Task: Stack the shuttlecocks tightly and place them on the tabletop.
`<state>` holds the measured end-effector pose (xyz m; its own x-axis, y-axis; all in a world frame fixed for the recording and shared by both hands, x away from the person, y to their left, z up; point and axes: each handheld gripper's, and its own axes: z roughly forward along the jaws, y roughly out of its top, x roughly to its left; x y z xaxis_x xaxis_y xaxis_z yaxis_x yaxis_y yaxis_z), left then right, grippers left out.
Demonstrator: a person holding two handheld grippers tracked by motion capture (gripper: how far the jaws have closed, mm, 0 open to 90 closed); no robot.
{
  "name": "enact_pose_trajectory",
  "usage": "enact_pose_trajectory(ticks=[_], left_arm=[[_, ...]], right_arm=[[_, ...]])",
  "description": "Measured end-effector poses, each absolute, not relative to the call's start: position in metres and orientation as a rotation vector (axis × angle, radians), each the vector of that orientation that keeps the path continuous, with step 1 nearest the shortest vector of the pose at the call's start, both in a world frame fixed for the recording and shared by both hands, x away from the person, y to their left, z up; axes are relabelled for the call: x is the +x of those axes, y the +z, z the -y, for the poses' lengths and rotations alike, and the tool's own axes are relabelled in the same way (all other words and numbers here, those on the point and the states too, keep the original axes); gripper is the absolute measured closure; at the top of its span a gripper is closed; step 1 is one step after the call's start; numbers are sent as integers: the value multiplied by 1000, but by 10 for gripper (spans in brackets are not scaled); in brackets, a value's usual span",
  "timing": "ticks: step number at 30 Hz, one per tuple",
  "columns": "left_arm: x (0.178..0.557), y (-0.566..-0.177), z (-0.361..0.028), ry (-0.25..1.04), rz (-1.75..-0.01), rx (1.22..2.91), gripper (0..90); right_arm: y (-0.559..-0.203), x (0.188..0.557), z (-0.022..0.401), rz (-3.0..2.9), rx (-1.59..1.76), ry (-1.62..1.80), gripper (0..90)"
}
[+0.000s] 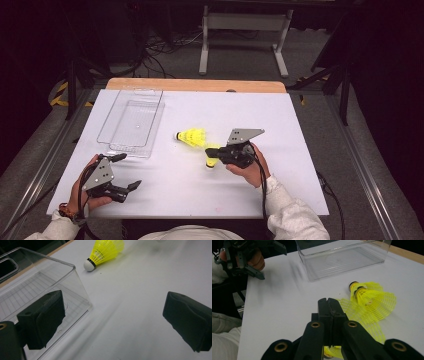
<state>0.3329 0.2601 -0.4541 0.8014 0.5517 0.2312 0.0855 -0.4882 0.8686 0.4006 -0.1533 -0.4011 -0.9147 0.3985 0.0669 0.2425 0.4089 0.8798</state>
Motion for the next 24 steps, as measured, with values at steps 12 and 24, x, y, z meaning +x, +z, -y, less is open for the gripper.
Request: enact_pose_trajectory(ticks=[12,24], left_arm=[[334,-454,-259,614,-474,2022,51],[334,-454,-262,613,-479,2011,50]], right_arm=[[-397,400,161,-2456,593,1529,900],[-390,407,172,-2374,651,1556,900]])
